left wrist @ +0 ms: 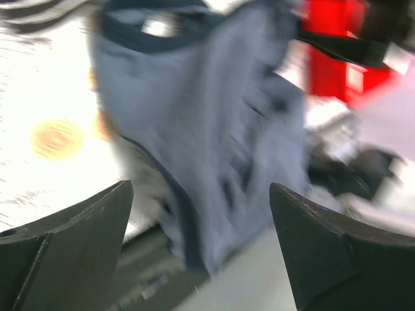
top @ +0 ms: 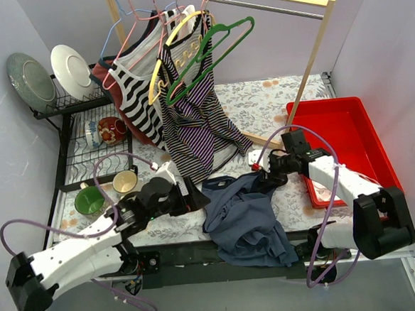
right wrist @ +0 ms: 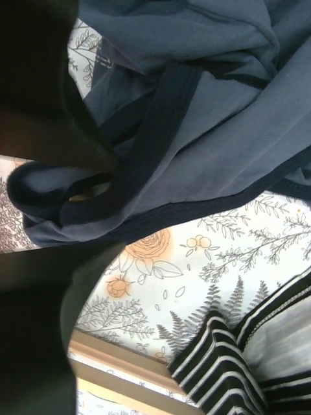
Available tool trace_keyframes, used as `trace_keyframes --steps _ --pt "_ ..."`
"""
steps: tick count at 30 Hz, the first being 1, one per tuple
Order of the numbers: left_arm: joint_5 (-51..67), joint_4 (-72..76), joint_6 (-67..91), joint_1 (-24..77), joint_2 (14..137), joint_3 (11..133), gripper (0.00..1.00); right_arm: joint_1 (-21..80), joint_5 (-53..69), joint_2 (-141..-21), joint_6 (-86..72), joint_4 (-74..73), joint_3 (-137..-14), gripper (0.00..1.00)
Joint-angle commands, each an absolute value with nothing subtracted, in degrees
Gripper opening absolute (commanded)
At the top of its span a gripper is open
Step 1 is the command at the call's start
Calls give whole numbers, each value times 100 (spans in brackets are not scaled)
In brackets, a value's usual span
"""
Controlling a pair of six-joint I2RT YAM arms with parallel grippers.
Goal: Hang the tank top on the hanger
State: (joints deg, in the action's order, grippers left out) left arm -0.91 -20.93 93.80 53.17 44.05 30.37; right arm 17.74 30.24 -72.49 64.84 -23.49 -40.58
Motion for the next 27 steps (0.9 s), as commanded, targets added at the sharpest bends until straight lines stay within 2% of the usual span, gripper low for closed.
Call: trace_keyframes --steps 1,2,5,6,8,13,19,22,25,26,27 --pt "-754 -1522 9789 5080 5560 3146 85 1925 3102 -7304 6460 -2197 -4025 42" --pt "-756 -1407 9835 5010 5764 3173 83 1925 3120 -7286 6469 -2223 -4025 28" --pt "-729 -1012 10019 4922 6362 3208 82 1925 3155 -7093 6390 -2250 -3999 8" --pt "-738 -915 10020 4904 6476 3243 81 1925 3164 -7023 6364 -2250 -3973 5" --pt "-773 -590 10107 4861 6809 3261 81 1916 3164 -6742 6302 -2206 -3841 1" --pt "-738 313 10528 4746 7452 3208 80 1925 3155 -6293 6240 -2215 -3621 1" --pt "-1124 299 11074 4720 8235 3480 76 1925 3243 -6108 6135 -2259 -3489 1" --pt "-1387 133 11162 4711 8533 3647 67 1925 3252 -6012 6108 -2294 -3507 1" --pt "-1372 131 11127 4693 8587 3700 40 1925 3191 -5880 6187 -2469 -3691 1" --pt "-1354 167 11083 4685 8543 3691 23 1925 3147 -5836 6214 -2522 -3787 1" --pt "-1336 184 11005 4685 8473 3691 15 1916 3094 -5749 6231 -2583 -3884 1"
